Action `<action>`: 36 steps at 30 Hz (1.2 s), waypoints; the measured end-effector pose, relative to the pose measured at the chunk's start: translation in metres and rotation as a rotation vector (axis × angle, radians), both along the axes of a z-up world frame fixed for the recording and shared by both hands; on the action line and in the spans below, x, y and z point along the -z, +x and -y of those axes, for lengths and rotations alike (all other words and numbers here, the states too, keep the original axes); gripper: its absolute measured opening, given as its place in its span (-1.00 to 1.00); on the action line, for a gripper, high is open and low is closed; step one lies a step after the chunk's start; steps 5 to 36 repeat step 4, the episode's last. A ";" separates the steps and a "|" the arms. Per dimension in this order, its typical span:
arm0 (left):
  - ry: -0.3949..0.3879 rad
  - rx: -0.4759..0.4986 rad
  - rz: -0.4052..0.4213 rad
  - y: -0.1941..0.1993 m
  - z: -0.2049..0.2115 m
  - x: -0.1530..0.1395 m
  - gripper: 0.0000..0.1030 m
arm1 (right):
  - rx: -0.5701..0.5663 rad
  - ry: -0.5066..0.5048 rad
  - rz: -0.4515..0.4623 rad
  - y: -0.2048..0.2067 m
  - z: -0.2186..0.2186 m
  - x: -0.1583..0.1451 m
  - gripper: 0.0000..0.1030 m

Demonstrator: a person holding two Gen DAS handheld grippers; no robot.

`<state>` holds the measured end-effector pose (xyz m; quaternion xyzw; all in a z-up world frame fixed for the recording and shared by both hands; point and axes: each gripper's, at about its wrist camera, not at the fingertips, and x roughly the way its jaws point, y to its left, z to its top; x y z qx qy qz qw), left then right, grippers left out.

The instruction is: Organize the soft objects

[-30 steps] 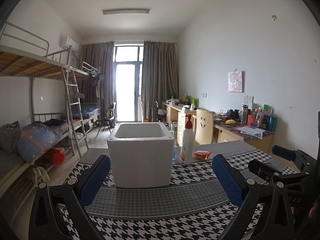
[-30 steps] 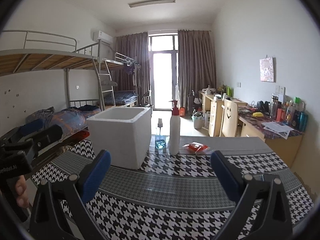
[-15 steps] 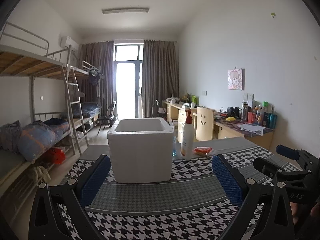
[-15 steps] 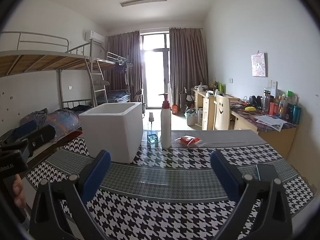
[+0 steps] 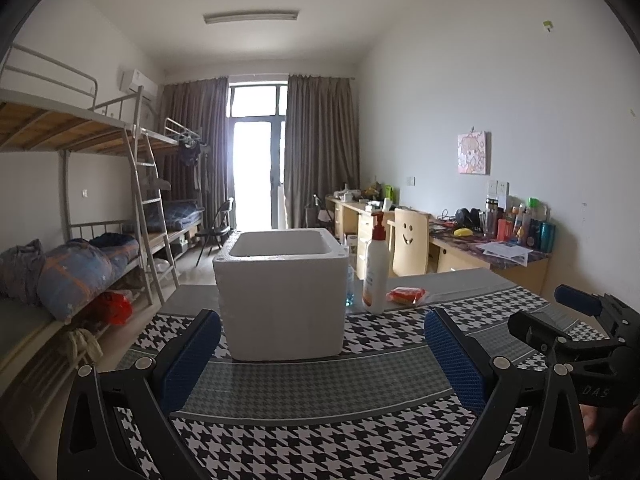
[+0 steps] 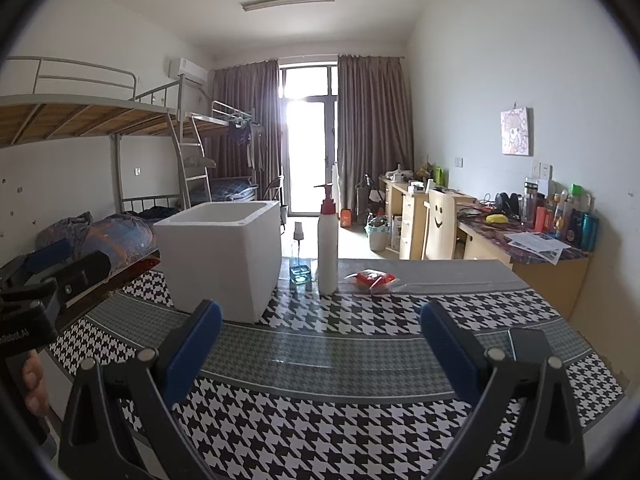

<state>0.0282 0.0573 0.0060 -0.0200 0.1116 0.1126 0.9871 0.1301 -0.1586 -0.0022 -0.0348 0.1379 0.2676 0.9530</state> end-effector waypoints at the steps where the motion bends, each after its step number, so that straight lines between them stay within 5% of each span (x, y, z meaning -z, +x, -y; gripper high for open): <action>1: -0.003 0.000 0.001 0.000 0.000 0.000 0.98 | -0.003 0.000 -0.002 0.000 0.000 0.000 0.96; 36: -0.006 -0.001 0.001 -0.001 -0.001 0.002 0.98 | -0.002 0.002 -0.004 0.001 0.000 0.000 0.96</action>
